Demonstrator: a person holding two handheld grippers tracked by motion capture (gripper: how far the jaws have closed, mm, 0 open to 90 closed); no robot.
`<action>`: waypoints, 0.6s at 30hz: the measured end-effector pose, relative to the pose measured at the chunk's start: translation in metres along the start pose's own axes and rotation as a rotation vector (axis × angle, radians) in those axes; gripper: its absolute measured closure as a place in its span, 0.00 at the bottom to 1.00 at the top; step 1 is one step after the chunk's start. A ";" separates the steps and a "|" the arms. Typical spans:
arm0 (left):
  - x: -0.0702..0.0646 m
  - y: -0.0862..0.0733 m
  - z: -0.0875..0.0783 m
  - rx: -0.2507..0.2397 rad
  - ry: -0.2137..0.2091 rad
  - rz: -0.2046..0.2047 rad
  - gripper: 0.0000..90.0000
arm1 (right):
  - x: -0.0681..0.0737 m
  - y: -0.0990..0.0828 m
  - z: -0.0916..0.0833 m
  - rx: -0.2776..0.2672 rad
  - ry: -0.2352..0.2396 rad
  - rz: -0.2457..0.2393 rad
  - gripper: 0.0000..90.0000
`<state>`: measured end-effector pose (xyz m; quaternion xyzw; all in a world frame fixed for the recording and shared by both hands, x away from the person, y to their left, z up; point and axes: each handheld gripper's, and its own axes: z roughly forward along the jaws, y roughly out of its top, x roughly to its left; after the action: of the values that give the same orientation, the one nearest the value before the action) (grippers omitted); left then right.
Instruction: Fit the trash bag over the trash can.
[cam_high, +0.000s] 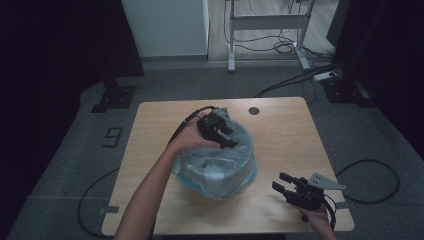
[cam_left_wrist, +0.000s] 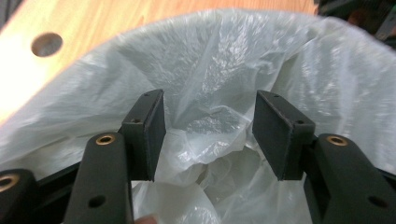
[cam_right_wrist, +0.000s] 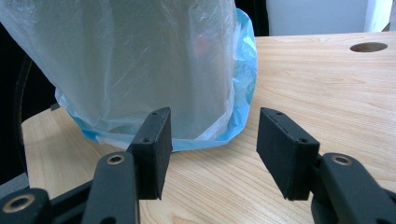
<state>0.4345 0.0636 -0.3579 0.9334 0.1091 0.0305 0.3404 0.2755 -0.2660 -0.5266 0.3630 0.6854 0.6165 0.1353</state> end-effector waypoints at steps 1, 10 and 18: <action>0.000 -0.001 -0.003 -0.015 0.003 -0.002 0.48 | 0.000 0.000 0.000 0.000 0.000 0.001 0.50; -0.014 -0.013 -0.036 -0.158 -0.009 -0.015 0.48 | 0.002 -0.001 0.003 0.007 -0.001 -0.006 0.50; -0.030 -0.023 -0.042 -0.161 -0.046 0.009 0.48 | 0.005 -0.002 0.006 0.020 0.007 -0.011 0.50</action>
<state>0.3956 0.1004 -0.3393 0.9039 0.0944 0.0194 0.4167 0.2756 -0.2581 -0.5286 0.3585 0.6940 0.6100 0.1328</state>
